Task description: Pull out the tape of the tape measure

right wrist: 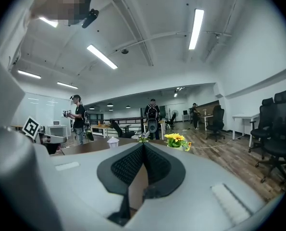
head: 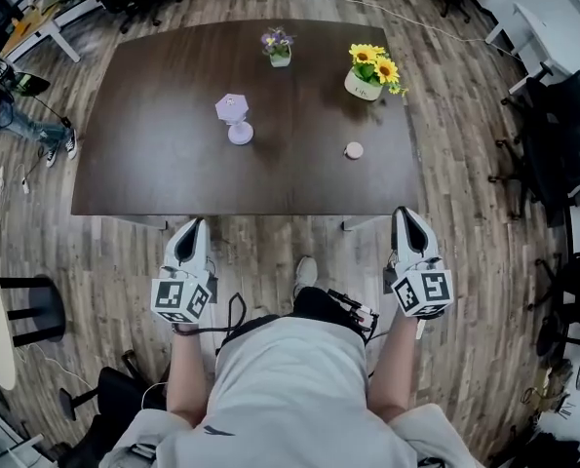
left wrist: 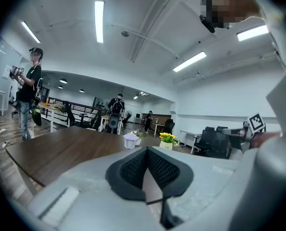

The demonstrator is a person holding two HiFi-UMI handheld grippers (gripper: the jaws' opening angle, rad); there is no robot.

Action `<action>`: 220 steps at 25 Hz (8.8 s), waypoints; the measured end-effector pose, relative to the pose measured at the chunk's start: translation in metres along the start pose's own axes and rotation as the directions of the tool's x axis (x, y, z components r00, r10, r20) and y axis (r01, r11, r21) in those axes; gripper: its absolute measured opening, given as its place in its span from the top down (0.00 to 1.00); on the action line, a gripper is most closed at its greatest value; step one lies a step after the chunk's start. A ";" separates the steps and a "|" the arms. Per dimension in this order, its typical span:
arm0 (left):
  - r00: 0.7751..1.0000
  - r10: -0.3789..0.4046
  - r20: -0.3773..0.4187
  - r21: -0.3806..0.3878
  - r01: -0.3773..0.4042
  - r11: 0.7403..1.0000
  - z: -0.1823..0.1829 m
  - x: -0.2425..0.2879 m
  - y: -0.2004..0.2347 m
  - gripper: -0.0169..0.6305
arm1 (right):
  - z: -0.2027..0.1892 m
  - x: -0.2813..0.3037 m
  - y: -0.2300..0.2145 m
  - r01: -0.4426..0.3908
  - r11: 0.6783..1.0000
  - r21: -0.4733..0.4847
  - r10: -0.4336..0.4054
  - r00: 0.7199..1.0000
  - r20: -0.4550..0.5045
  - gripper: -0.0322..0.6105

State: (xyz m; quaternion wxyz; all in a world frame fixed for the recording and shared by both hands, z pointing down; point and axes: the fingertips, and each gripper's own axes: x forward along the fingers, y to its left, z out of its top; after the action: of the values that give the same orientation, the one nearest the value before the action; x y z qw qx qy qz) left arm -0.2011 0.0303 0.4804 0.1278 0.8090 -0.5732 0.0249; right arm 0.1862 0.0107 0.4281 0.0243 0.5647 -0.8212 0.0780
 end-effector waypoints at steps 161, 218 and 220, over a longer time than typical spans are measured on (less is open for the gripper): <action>0.992 -0.116 -0.044 0.085 0.119 0.989 0.001 0.219 -0.015 0.96 | -0.073 0.204 -0.048 -0.216 0.975 0.047 0.208 0.824 -0.527 0.62; 0.829 -0.007 -0.559 0.174 0.125 0.977 -0.179 0.320 0.001 0.96 | -0.244 0.247 -0.111 -0.060 0.998 -0.016 0.025 0.619 -0.785 0.61; 0.814 0.036 -0.580 0.214 0.109 0.971 -0.186 0.321 0.001 0.96 | -0.245 0.246 -0.111 -0.062 0.998 -0.018 0.024 0.620 -0.784 0.61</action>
State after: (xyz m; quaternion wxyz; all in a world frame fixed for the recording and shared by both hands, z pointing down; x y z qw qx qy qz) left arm -0.0727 -0.2218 0.7205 0.1991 0.7830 -0.4841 0.3360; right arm 0.1886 -0.2177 0.7122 0.3897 0.4540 -0.7434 0.2990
